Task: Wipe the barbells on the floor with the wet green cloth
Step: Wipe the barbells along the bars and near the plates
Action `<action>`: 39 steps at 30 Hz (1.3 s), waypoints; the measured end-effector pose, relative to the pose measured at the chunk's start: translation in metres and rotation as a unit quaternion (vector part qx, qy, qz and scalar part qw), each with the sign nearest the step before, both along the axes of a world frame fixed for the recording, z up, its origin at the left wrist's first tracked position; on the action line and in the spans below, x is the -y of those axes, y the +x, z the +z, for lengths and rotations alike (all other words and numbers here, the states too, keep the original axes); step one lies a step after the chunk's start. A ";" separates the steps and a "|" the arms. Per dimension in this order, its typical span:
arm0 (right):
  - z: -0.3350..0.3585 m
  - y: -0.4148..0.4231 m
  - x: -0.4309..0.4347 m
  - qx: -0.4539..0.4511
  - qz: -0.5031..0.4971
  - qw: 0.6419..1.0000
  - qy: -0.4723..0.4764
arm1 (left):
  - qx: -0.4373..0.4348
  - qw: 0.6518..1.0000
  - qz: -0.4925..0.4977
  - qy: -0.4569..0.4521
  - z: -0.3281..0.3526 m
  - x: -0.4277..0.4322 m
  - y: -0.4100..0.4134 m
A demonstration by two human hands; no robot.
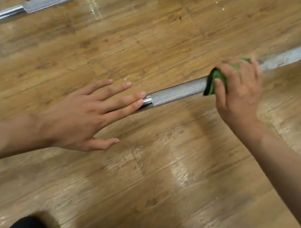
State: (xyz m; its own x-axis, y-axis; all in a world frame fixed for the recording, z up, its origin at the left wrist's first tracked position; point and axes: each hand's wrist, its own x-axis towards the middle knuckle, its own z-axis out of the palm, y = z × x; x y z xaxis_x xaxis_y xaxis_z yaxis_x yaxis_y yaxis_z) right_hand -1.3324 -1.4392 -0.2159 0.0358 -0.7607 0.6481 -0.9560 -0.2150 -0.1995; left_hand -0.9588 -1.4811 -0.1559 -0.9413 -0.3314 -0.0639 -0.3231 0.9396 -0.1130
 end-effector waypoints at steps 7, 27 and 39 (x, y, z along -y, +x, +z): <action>-0.001 0.107 0.015 0.130 -0.049 0.990 0.001 | 0.002 0.999 0.041 -0.014 -0.005 0.001 -0.004; -0.014 0.092 0.076 -0.034 0.114 0.992 -0.034 | -0.032 0.997 0.046 0.051 -0.006 0.073 0.006; -0.015 0.124 0.116 0.165 -0.099 0.981 -0.040 | -0.042 0.994 0.059 0.079 -0.005 0.101 0.008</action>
